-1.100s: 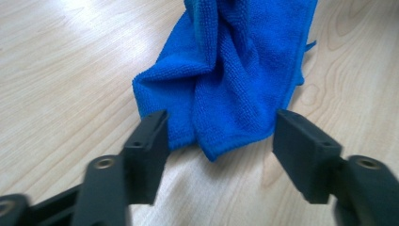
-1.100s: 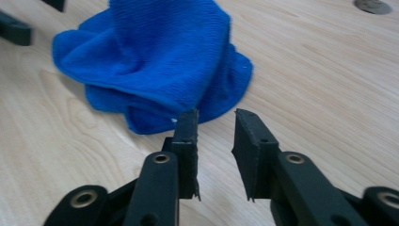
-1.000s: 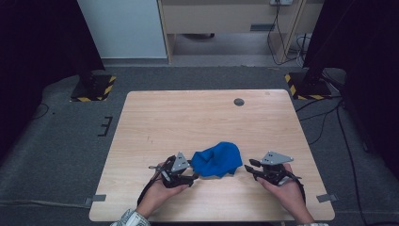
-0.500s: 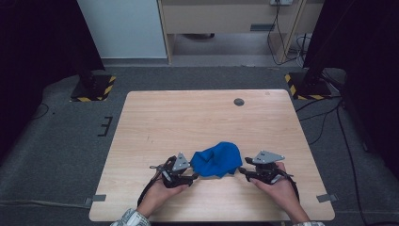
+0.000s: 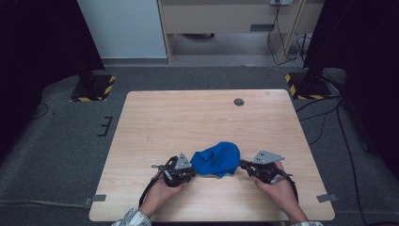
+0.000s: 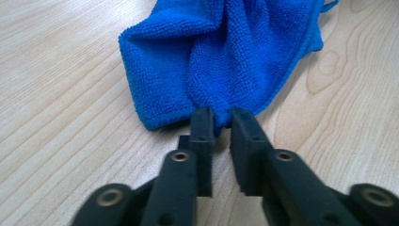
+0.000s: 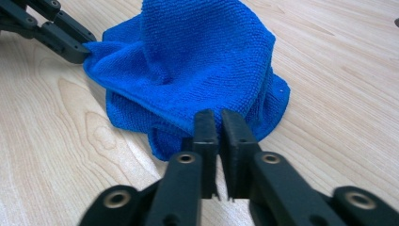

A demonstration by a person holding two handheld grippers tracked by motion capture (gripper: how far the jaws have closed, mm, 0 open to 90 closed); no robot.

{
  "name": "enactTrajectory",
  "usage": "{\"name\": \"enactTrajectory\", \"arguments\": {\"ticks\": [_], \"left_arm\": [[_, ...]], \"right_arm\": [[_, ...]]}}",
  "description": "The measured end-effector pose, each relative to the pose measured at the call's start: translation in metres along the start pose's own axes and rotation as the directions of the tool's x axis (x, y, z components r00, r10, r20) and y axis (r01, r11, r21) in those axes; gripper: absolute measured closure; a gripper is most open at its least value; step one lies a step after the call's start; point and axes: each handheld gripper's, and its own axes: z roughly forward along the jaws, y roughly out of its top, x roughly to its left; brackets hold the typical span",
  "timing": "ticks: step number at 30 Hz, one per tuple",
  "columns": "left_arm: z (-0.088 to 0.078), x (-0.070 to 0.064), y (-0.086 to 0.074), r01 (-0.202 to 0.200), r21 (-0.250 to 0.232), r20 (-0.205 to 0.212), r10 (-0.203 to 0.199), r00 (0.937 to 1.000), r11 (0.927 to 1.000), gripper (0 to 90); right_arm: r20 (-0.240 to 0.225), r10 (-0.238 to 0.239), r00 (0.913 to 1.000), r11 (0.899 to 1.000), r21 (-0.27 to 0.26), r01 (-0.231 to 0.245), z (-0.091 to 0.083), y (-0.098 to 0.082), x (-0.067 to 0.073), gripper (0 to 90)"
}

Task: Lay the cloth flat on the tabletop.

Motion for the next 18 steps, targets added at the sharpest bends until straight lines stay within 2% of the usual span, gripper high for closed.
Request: {"name": "enactTrajectory", "arguments": {"ticks": [2,6,8,9,10,11,12,14,16,18], "left_arm": [[0.0,-0.001,0.001,-0.006,-0.001,0.003,0.006,1.0,1.0,84.7],[-0.002,-0.003,0.003,-0.009,-0.007,-0.001,0.009,1.0,0.9999,86.2],[-0.003,-0.002,0.003,-0.008,-0.009,-0.003,0.008,1.0,0.9999,86.2],[-0.003,-0.002,0.003,-0.007,-0.011,-0.006,0.007,1.0,0.9999,86.2],[-0.003,-0.002,0.003,-0.006,-0.013,-0.007,0.006,1.0,0.9999,86.2],[-0.004,-0.001,0.003,-0.003,-0.016,-0.011,0.003,0.9999,0.9999,86.2],[-0.004,-0.001,0.003,-0.001,-0.021,-0.015,0.0,0.9999,0.9998,86.2],[-0.006,0.001,0.004,0.006,-0.031,-0.025,-0.007,0.9997,0.9995,86.3],[-0.008,0.002,0.004,0.011,-0.041,-0.029,-0.012,0.9995,0.9991,86.4],[-0.01,0.004,0.004,0.015,-0.05,-0.035,-0.016,0.9993,0.9986,86.5]], "right_arm": [[0.0,-0.004,1.0,1.0,-0.006,0.004,-0.001,0.0,0.0,90.0],[0.004,0.0,1.0,1.0,-0.01,0.0,-0.002,0.0,-0.001,89.5],[0.004,0.011,0.9999,1.0,-0.009,-0.011,-0.002,-0.001,-0.001,81.7],[0.005,0.021,0.9998,1.0,-0.01,-0.02,-0.002,-0.001,-0.001,69.8],[0.005,0.021,0.9998,1.0,-0.01,-0.02,-0.002,-0.001,-0.001,69.8],[0.005,0.035,0.9994,0.999,-0.005,-0.035,0.0,-0.002,0.0,56.3],[0.005,0.035,0.9994,0.999,-0.005,-0.035,0.0,-0.002,0.0,56.3],[0.011,0.032,0.9994,0.999,0.014,-0.032,0.003,-0.002,0.001,46.5],[0.019,0.023,0.9996,0.999,0.029,-0.023,0.006,-0.003,0.003,41.0],[0.032,0.018,0.9993,0.999,0.031,-0.019,0.009,-0.002,0.003,41.3]]}}
